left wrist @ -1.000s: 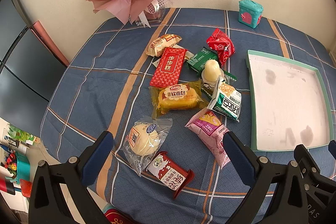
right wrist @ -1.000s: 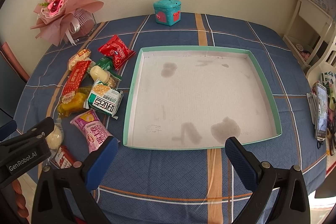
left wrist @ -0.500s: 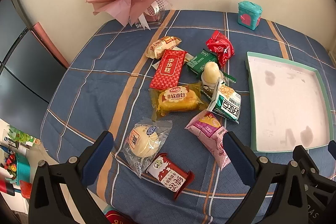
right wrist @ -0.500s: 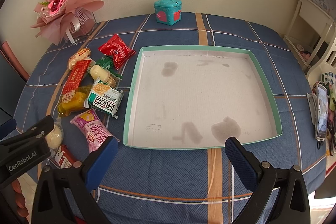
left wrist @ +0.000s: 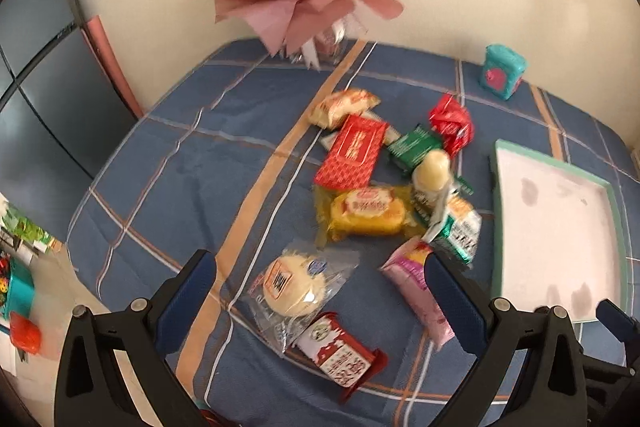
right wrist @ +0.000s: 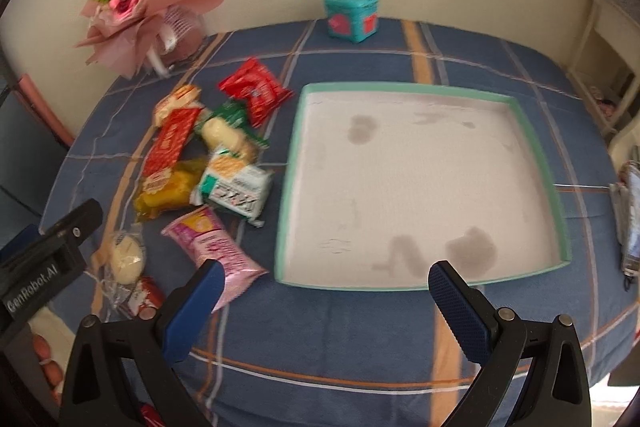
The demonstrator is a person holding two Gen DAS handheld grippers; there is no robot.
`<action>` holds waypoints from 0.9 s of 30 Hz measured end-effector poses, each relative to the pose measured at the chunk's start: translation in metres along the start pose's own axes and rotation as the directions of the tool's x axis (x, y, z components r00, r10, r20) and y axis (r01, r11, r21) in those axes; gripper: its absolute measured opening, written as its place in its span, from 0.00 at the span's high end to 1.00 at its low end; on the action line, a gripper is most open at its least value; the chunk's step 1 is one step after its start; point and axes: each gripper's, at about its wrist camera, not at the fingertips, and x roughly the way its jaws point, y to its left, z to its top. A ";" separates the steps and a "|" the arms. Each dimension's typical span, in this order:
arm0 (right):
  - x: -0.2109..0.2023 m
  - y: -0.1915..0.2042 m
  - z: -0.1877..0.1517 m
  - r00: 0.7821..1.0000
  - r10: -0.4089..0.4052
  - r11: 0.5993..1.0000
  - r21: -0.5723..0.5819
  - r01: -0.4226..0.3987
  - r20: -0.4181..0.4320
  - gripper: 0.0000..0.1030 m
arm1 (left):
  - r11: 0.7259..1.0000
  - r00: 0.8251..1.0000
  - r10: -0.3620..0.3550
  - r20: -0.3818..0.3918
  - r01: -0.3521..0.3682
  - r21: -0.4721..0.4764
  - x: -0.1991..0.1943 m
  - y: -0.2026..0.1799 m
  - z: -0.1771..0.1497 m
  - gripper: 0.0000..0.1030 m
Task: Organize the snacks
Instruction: 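Grasp the pink pastry bag with the right tool while the left tool grasps the red-white milk biscuit pack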
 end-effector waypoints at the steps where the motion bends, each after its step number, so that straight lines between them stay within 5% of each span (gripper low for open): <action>1: 0.004 0.005 0.001 1.000 0.011 1.000 -0.010 -0.011 -0.009 0.00 | 1.000 1.000 -0.001 -0.025 0.000 -0.009 0.006 0.002 -0.002 0.00; 6: 0.025 0.034 0.001 1.000 0.017 0.996 -0.084 -0.019 -0.025 0.00 | 0.993 0.982 0.026 -0.185 -0.047 -0.109 0.038 0.025 -0.009 0.00; 12: 0.040 0.052 -0.001 0.999 0.020 0.988 -0.155 -0.025 -0.034 0.01 | 0.976 0.959 0.004 -0.283 -0.065 -0.206 0.059 0.041 -0.022 0.00; 27: 0.087 0.086 -0.004 0.991 0.055 0.960 -0.267 -0.087 -0.124 0.39 | 0.948 0.901 -0.148 -0.408 0.011 -0.319 0.096 0.045 -0.037 0.13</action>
